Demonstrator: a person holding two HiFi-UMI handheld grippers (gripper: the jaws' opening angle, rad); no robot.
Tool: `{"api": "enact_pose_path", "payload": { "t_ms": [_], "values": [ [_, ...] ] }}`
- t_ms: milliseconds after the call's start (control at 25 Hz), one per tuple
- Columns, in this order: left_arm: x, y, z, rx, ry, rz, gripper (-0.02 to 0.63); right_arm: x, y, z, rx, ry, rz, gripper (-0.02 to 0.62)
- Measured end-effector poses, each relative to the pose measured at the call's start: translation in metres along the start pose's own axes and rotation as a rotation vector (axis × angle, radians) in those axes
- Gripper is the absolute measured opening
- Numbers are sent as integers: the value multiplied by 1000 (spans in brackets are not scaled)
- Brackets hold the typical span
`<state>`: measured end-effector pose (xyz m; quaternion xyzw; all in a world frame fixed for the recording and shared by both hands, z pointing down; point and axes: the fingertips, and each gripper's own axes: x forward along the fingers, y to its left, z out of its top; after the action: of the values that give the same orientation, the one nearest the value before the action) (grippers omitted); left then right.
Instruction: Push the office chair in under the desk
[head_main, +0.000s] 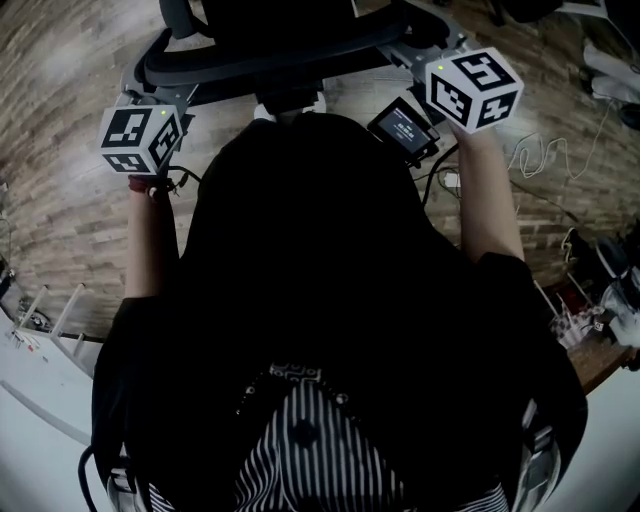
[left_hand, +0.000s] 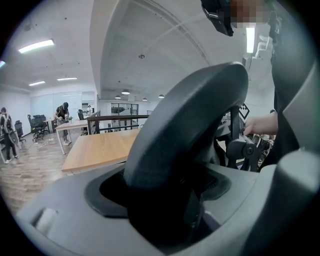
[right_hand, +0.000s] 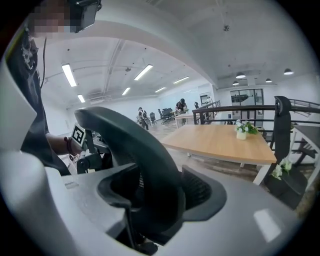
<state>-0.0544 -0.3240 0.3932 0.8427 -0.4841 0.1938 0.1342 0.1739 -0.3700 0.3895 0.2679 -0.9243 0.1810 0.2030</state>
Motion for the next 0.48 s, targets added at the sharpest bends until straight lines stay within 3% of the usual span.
{"api": "enact_pose_path", "payload": {
  "t_ms": [160,480],
  "values": [
    [18,19,4,-7,-5,6,382,19,-15,7,-34,51,-5,253],
    [28,29,19,-2,-28,1,388,21,-25,18,-27,27,-35,250]
  ]
}}
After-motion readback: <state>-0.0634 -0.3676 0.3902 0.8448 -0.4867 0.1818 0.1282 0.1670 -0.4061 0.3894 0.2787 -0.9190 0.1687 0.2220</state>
